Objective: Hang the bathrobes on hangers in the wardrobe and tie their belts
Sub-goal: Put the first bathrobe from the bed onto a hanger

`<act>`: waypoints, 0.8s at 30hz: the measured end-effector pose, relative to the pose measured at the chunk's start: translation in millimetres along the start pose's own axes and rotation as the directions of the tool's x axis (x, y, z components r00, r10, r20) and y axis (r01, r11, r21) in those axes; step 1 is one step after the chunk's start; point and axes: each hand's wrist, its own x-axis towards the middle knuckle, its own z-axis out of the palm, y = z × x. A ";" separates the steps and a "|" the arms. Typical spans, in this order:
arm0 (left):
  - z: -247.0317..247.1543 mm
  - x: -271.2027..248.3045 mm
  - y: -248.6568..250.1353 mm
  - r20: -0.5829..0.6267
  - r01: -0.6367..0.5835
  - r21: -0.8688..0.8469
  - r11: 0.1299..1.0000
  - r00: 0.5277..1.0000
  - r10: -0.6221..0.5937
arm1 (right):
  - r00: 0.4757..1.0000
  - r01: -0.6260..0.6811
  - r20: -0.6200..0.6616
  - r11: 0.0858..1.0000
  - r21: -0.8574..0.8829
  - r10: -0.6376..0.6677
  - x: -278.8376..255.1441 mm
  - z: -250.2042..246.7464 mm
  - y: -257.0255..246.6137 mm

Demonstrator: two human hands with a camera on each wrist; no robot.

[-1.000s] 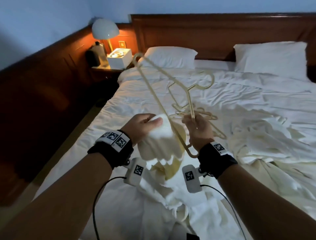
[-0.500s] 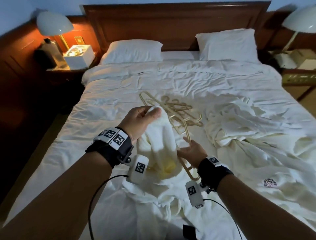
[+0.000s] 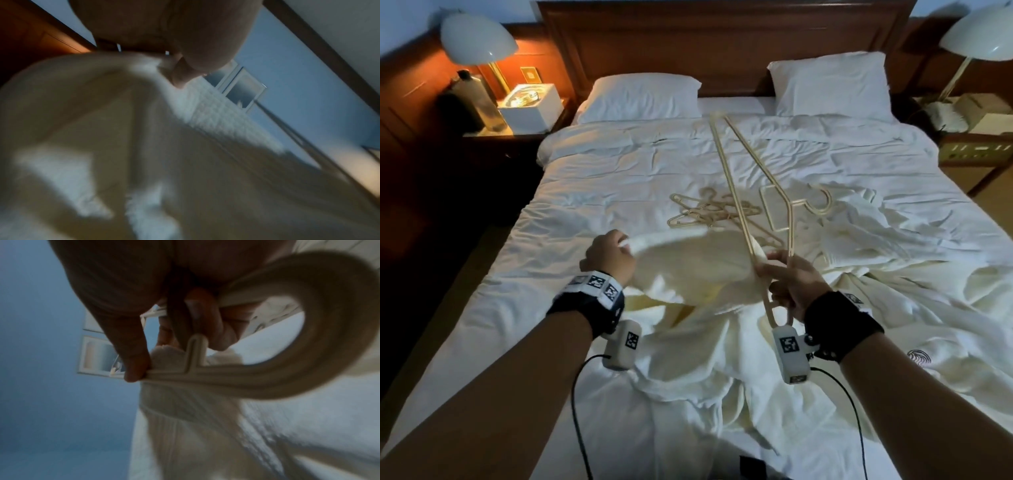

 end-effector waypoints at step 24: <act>115.2 -147.8 52.8 0.482 -0.463 -0.013 0.886 0.774 0.411 | 0.911 -0.178 -0.406 0.820 -0.545 -0.072 -5.0 -92.5 51.8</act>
